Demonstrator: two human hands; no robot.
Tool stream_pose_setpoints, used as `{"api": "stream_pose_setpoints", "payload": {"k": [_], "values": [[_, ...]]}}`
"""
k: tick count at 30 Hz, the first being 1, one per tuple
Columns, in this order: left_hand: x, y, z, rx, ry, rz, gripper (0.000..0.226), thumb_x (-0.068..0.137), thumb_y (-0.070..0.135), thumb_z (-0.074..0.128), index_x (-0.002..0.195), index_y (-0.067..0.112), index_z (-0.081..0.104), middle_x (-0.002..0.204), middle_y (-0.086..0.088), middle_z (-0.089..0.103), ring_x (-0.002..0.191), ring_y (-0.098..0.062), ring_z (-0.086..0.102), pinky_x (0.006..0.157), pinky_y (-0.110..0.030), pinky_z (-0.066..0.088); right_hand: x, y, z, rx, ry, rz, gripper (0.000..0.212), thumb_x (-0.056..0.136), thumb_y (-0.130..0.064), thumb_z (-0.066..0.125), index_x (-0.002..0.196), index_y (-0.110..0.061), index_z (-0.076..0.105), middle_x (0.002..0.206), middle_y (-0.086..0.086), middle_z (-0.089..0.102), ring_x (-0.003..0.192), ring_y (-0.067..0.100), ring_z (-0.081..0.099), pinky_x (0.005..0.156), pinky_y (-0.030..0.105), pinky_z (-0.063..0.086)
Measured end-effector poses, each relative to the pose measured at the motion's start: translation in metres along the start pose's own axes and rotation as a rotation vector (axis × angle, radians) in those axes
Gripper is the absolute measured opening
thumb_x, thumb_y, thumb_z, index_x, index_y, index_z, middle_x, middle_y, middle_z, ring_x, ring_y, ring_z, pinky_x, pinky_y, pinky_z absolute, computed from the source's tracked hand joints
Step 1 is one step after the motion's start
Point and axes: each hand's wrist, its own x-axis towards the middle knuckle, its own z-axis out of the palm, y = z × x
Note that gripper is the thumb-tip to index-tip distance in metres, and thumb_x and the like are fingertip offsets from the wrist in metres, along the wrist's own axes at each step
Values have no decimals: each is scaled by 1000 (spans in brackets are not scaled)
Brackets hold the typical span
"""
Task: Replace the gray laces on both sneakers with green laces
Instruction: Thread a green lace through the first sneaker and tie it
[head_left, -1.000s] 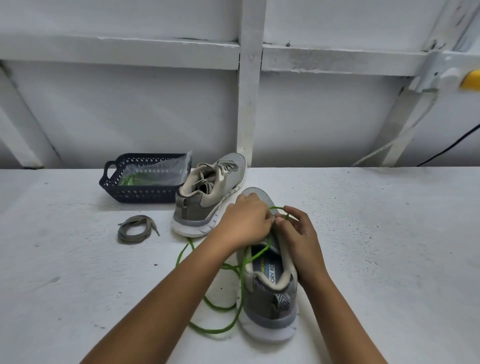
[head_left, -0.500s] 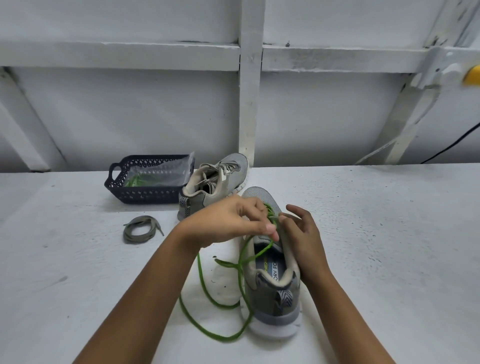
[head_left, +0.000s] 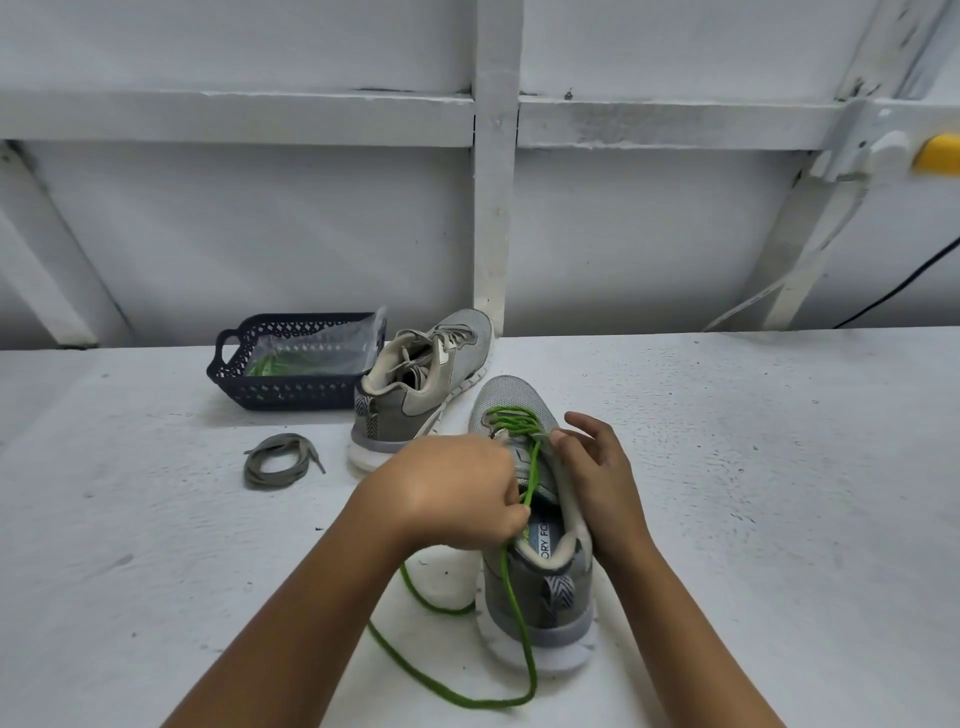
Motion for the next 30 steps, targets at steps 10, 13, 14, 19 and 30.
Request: {"api": "stream_pose_setpoints", "payload": {"k": [10,13,14,19,30], "values": [[-3,-22,-7,-170,77,-4,40,96,37,45,79,10,69,96,-10,67,90,-24,61,83,-37,48,-3,-5,-1,37,-2,39,25,91,-16,58,116,-19,55,102,-2,63,90,7,62,67,9,48],[-9,-29,-22,-201,221,-62,33,96,36,48,87,14,70,87,-6,67,86,-19,60,80,-32,47,-4,-7,1,37,-17,49,24,91,-14,58,114,-20,54,98,-2,64,93,12,62,77,18,49],[-11,-31,-26,-274,239,-75,28,94,34,51,89,18,72,83,-2,67,79,-15,60,76,-29,47,-4,-8,1,29,-22,44,24,91,-13,58,114,-19,54,97,-2,64,94,14,62,80,22,48],[-3,-36,-36,-727,298,-79,15,91,22,59,86,20,72,58,7,54,46,2,46,51,-10,36,-2,-14,0,-99,-67,5,25,91,-17,59,113,-27,53,99,-3,62,94,12,62,81,25,49],[11,-31,-71,-1868,137,165,46,76,5,56,120,-9,52,118,-21,61,94,-20,69,78,-32,58,-31,-62,11,-610,-503,-367,41,81,-57,61,110,-29,68,79,-5,66,75,2,59,70,19,46]]}}
